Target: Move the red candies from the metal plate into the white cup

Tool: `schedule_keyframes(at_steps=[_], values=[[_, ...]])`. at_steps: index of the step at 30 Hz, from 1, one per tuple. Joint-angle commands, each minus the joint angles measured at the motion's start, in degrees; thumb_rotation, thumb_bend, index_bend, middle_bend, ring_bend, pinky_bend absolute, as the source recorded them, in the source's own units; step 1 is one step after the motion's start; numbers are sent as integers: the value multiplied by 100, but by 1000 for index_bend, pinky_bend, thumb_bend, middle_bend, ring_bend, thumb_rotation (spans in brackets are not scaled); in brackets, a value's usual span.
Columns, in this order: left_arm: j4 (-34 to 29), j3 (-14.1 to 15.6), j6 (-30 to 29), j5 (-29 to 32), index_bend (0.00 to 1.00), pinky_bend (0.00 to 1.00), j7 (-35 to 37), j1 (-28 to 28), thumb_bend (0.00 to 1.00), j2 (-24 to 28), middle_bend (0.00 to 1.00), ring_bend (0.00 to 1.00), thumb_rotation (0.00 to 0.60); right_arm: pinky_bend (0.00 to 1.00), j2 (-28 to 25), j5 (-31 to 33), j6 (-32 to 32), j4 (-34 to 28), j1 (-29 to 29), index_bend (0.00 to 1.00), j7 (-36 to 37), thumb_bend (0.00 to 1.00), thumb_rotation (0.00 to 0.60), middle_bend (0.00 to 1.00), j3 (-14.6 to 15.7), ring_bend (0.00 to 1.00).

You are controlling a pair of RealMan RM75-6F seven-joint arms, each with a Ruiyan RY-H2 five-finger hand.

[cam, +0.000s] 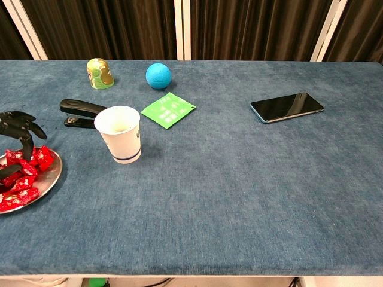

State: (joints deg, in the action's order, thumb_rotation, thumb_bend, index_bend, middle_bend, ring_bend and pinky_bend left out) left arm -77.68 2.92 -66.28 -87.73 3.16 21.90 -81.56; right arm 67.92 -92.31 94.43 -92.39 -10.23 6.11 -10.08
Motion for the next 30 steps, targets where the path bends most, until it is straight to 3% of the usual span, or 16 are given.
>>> schedule_keyframes(at_steps=[1,9,16,22,30], values=[[-141,-76,-168,-34,601,253,58,-24,414,124,231,50,600,0,-4,-1,4,-6,-1,0,-6,368,600,0,-3,0],[-832,-422,-626,-59,605,253,78,-8,413,771,231,51,600,0,-3,-16,12,-16,-3,0,13,368,600,0,-1,0],[-1431,-748,-509,-11,609,254,8,266,413,1173,231,51,600,0,-9,-31,41,-13,8,0,52,367,600,0,4,0],[-1636,-961,-92,111,609,254,-204,653,413,1089,231,51,600,0,-14,-18,31,1,10,0,90,368,600,0,7,0],[-1596,-1034,283,314,617,255,-507,969,413,700,240,51,600,0,-46,21,38,31,20,0,164,368,600,0,-13,0]])
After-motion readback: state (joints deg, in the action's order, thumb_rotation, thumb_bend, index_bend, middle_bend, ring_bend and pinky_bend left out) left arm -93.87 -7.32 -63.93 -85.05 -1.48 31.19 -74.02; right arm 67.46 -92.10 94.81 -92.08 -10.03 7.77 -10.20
